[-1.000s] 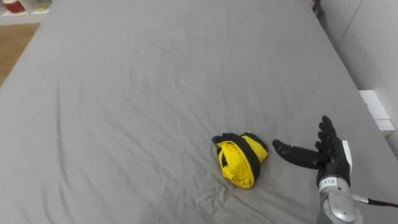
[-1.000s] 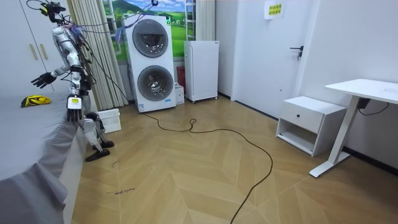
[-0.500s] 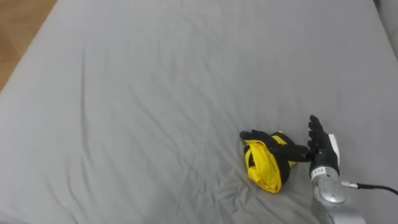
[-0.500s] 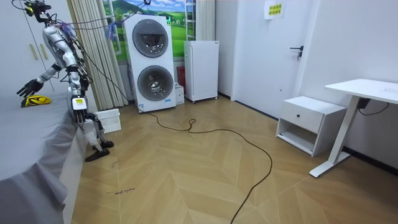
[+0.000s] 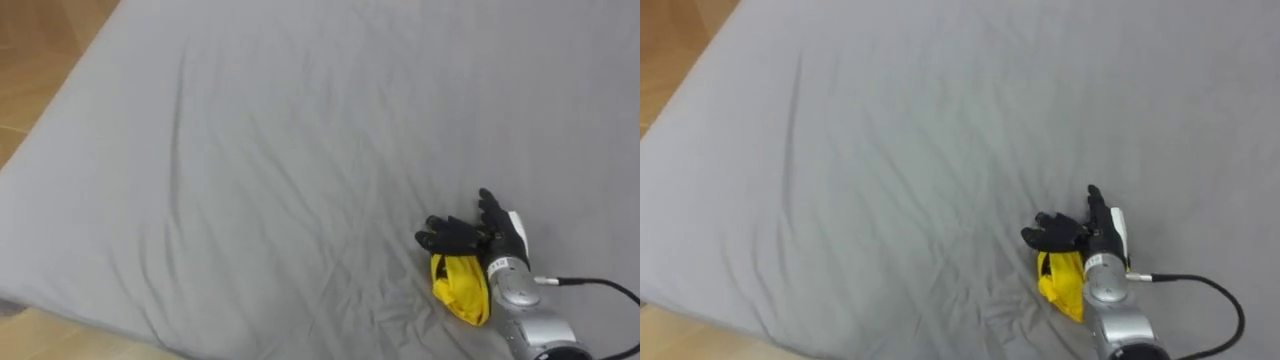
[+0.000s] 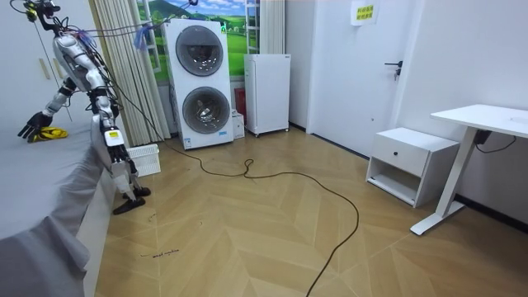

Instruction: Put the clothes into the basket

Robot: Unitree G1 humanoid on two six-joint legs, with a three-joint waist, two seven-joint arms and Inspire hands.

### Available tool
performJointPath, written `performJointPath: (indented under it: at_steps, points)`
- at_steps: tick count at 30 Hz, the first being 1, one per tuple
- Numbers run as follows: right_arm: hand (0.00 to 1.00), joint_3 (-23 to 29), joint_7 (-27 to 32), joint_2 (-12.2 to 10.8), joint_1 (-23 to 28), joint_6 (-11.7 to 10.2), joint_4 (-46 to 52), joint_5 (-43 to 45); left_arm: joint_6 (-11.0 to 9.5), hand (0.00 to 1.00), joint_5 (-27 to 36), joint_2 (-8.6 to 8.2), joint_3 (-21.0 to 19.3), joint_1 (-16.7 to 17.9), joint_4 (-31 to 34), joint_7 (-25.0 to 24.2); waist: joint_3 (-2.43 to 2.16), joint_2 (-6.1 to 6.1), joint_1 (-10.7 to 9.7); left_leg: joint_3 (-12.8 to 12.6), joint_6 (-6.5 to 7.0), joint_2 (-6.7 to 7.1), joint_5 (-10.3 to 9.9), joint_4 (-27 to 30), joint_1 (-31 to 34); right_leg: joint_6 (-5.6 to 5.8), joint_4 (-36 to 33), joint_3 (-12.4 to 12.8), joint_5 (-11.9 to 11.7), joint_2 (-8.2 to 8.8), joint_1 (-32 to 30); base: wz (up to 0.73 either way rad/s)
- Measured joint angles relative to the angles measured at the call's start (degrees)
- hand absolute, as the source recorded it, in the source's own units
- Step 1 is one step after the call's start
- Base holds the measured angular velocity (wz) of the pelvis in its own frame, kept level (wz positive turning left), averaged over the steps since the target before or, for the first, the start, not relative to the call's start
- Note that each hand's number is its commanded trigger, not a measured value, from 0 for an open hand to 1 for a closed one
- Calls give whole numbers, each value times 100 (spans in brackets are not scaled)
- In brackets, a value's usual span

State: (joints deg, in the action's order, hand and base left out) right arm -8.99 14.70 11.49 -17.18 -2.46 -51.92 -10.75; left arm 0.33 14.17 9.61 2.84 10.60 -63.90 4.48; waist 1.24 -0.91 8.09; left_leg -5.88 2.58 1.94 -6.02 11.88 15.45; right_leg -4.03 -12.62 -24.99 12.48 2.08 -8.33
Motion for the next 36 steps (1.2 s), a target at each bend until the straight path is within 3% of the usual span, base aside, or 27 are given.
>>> performJointPath:
  at_steps: [5, 11, 13, 15, 20, 21, 22, 23, 30, 36]
  points:
    - [0, 3, 101, 50, -271, -82, -450, 160, 164, 0, -34, 28, 65, -113, -58, -1, 39, 71, 24, 6, 60, 6, -27, 132, 187, -22, -3, -20, -12, 11, -105, 5]
    - [0, 13, 175, 54, -242, -179, -627, 255, 233, 0, -23, 55, 146, -232, -35, -2, 30, 90, -9, 68, 86, 38, -42, 201, 280, -18, 11, -100, -10, 26, -124, 7]
    - [0, 15, 198, 56, -219, -183, -680, 487, 232, 0, -25, 55, 136, -243, -3, 8, 5, 81, -7, 104, 87, 54, -42, 198, 291, -12, 27, -106, -7, 29, -131, 8]
    - [0, 14, 240, 54, -133, -180, -767, 773, 299, 0, -27, 55, 135, -249, 37, 66, -101, 54, -13, 120, 87, 72, -41, 182, 283, 2, 85, -121, -15, 27, -103, 6]
    - [3, 6, 272, 68, 41, -170, -873, 1152, 330, 0, 3, 56, 149, -251, 231, 273, -109, 29, -114, 102, 103, 85, -31, 163, 182, 23, 89, -117, -4, 32, 46, 18]
    - [36, 6, 274, 71, 85, -167, -896, 1247, 330, 0, 26, 56, 154, -267, 248, 284, -104, 17, -159, 91, 109, 88, -28, 158, 148, 36, 90, -67, 4, 33, 86, 21]
    - [57, 8, 275, 73, 117, -166, -898, 1310, 330, 0, 42, 57, 156, -281, 239, 285, -96, -4, -157, 89, 111, 89, -26, 149, 126, 41, 96, -18, 7, 32, 100, 10]
    - [98, 8, 270, 72, 187, -163, -903, 1447, 329, 0, 40, 59, 155, -288, 223, 285, -90, -38, -149, 76, 112, 89, -25, 138, 86, 43, 114, 16, 9, 27, 137, 0]
    - [100, 17, 328, 245, 506, -115, -904, 1854, 333, 0, 139, 106, 157, -291, 198, 280, -137, -209, -167, -30, 117, 80, -24, 60, 19, 53, 186, 124, 4, 19, 155, -8]
    - [100, 27, 329, 271, 534, 74, -999, 2011, 334, 0, 139, 130, 157, -291, 198, 272, -123, -193, -207, -61, 117, 78, -23, -29, -14, 58, 190, 162, -11, 8, 145, -2]
